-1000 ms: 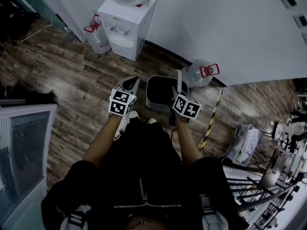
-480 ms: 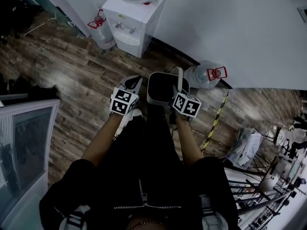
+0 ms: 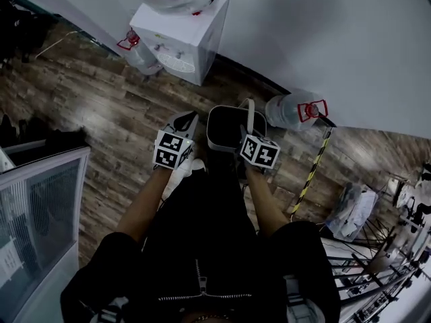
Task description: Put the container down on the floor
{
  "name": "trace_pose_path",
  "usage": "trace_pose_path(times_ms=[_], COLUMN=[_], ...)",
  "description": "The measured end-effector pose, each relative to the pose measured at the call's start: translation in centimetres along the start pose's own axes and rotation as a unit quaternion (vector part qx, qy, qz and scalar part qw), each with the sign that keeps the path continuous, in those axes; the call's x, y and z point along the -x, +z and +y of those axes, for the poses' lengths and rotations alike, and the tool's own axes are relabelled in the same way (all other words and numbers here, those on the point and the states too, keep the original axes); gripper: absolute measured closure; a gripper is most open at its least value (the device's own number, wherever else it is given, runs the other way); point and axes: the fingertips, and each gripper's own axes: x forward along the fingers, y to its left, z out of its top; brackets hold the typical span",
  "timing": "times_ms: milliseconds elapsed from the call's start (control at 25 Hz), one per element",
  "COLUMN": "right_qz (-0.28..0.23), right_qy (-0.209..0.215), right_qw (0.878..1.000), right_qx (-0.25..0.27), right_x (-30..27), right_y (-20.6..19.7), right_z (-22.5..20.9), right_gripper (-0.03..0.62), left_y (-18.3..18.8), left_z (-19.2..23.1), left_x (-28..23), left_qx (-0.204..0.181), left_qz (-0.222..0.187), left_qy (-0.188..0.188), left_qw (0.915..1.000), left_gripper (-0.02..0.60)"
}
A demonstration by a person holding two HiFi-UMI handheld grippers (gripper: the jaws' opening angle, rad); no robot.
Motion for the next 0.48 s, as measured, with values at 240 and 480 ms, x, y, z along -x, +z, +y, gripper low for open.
trace_pose_path(times_ms=[240,480], right_qz=[0.027,0.039], right_qy=[0.0,-0.001], right_qw=[1.0,0.999], right_qx=[-0.015,-0.017], right_x=[-3.9,-7.7], right_y=[1.6,3.2], right_z=[-2.0,-3.4], right_gripper=[0.569,0.571], left_y=[0.9,1.7], left_z=[1.1,2.9], left_x=[-4.4,-8.6], left_qx=[0.001,0.001], left_qz=[0.016,0.023], left_qy=[-0.01,-0.012], left_qw=[0.9998,0.9997], left_gripper=[0.566,0.566])
